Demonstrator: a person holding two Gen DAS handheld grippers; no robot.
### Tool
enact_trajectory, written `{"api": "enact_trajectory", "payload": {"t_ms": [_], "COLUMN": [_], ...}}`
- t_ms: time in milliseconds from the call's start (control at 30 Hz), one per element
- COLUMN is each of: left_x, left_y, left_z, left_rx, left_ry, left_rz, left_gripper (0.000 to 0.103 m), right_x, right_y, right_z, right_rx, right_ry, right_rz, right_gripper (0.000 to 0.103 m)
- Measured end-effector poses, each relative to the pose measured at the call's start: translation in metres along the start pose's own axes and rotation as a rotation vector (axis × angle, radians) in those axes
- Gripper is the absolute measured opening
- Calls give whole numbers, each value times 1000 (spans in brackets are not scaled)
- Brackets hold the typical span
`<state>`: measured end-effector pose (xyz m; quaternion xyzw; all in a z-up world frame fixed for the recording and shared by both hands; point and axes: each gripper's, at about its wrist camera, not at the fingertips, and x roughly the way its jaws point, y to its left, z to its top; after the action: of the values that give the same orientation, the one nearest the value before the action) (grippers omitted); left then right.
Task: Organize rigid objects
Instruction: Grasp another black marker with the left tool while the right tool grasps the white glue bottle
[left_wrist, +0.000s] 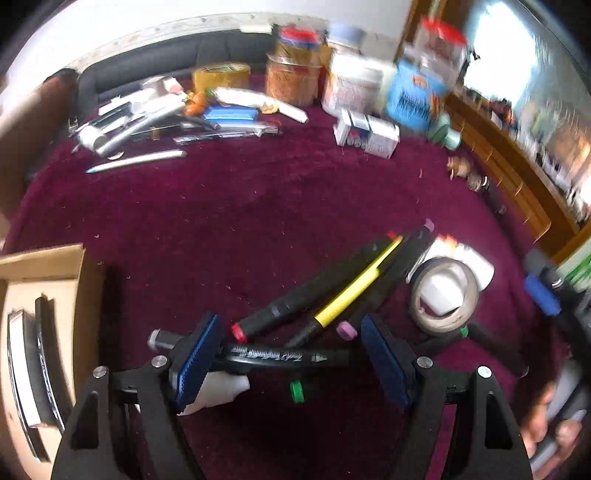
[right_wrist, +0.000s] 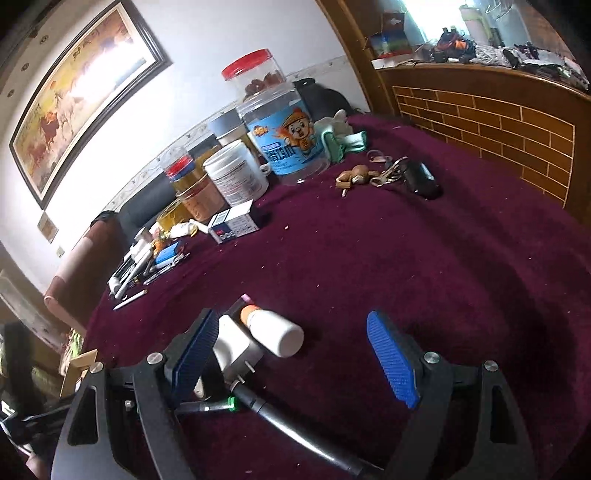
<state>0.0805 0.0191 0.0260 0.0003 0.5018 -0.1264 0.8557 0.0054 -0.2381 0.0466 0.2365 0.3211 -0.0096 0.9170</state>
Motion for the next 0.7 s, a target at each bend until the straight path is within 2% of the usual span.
{"api": "enact_trajectory", "payload": {"t_ms": [100, 133, 233, 300, 433, 533, 700], "left_x": [2, -3, -15, -21, -29, -42, -80], "left_y": [-22, -33, -55, -58, -48, -39, -9], "left_z": [-18, -29, -51, -57, -56, -56, -70], "left_rx": [58, 91, 186, 202, 170, 121, -4], "left_ry": [87, 87, 111, 112, 82, 55, 8], "left_rz": [-125, -155, -162, -182, -165, -180, -208], "left_gripper": [80, 79, 73, 73, 73, 73, 73], "right_x": [-1, -1, 0, -1, -1, 3, 6], "right_y": [-3, -2, 1, 3, 2, -2, -4], "right_z": [-1, -2, -3, -4, -5, -6, -7], "right_rx": [20, 23, 17, 7, 14, 33, 50], "right_ry": [11, 19, 36, 39, 46, 64, 86], "right_rz": [27, 35, 50, 55, 61, 65, 75], "right_gripper": [82, 82, 82, 82, 82, 82, 82]}}
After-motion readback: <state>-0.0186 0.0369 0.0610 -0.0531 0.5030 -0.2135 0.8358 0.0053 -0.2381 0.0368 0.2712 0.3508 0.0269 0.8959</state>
